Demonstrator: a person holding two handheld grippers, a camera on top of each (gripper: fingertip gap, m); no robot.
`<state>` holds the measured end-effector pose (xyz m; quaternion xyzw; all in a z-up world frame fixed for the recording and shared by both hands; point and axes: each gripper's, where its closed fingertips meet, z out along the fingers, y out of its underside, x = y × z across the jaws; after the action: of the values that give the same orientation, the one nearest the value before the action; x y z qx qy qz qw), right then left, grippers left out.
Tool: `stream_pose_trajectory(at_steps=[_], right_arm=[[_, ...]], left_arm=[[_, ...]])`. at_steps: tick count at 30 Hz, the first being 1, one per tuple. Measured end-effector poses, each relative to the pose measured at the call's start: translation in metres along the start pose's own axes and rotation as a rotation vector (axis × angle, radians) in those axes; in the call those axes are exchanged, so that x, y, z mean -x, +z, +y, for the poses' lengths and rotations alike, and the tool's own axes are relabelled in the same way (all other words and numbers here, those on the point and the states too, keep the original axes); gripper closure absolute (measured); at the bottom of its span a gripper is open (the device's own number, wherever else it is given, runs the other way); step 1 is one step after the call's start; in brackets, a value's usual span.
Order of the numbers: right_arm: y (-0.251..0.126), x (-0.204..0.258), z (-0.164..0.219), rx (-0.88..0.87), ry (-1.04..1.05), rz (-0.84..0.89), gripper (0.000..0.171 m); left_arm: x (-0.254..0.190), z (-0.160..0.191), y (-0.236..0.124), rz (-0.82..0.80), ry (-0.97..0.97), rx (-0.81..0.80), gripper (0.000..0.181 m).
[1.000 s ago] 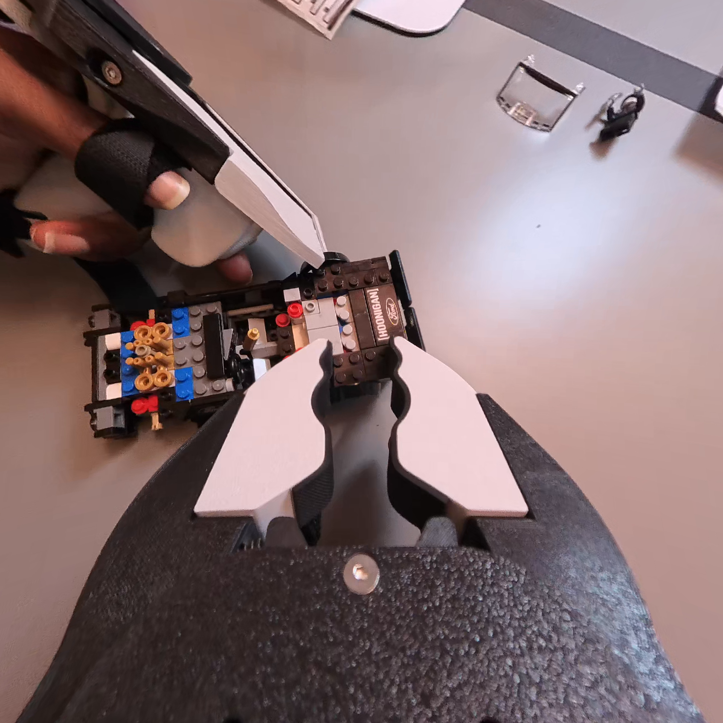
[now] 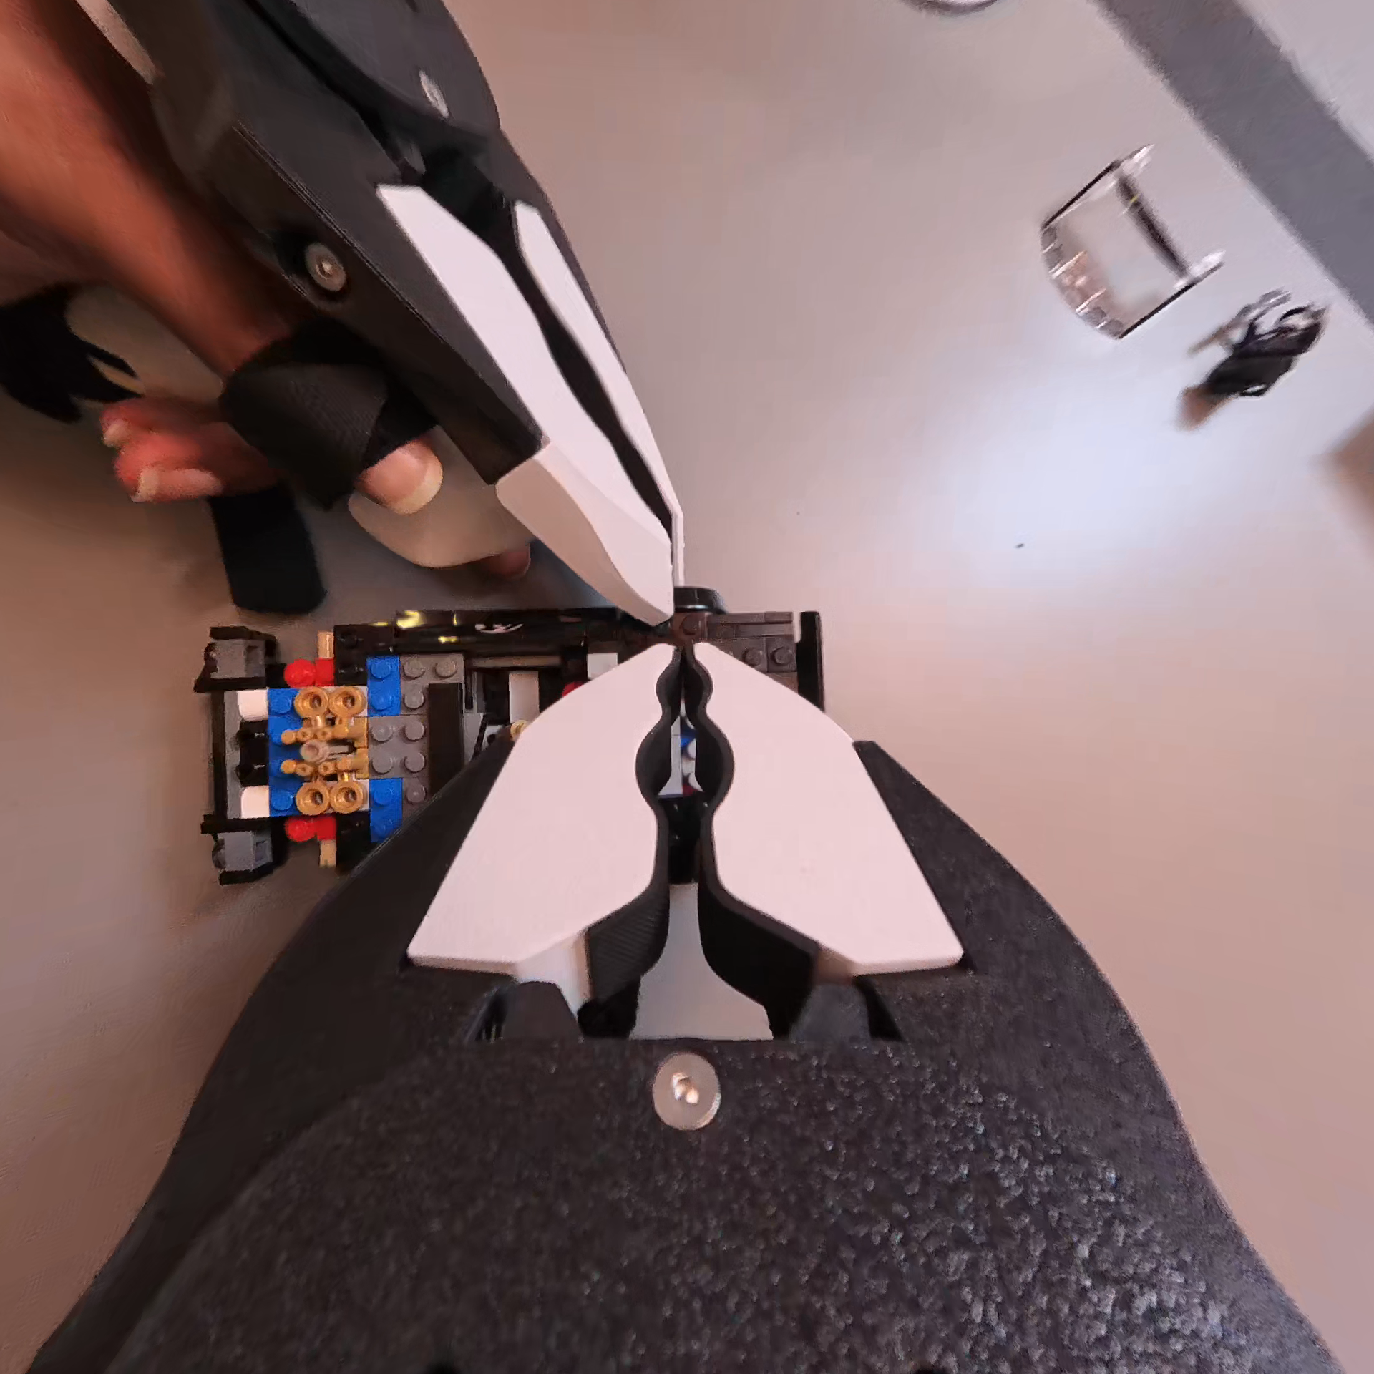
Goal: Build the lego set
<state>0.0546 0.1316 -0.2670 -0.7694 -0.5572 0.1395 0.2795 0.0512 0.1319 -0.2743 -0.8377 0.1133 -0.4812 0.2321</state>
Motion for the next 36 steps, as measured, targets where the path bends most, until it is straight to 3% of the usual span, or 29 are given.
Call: stream_pose_trajectory(at_steps=[7, 36], right_arm=[[0.0034, -0.0011, 0.008, 0.103, 0.02, -0.022, 0.171], [0.0017, -0.0006, 0.0099, 0.093, 0.036, -0.042, 0.171]], left_arm=[[-0.0009, 0.0002, 0.0015, 0.003, 0.006, 0.008, 0.174], [-0.0043, 0.0026, 0.0055, 0.003, 0.074, 0.055, 0.175]])
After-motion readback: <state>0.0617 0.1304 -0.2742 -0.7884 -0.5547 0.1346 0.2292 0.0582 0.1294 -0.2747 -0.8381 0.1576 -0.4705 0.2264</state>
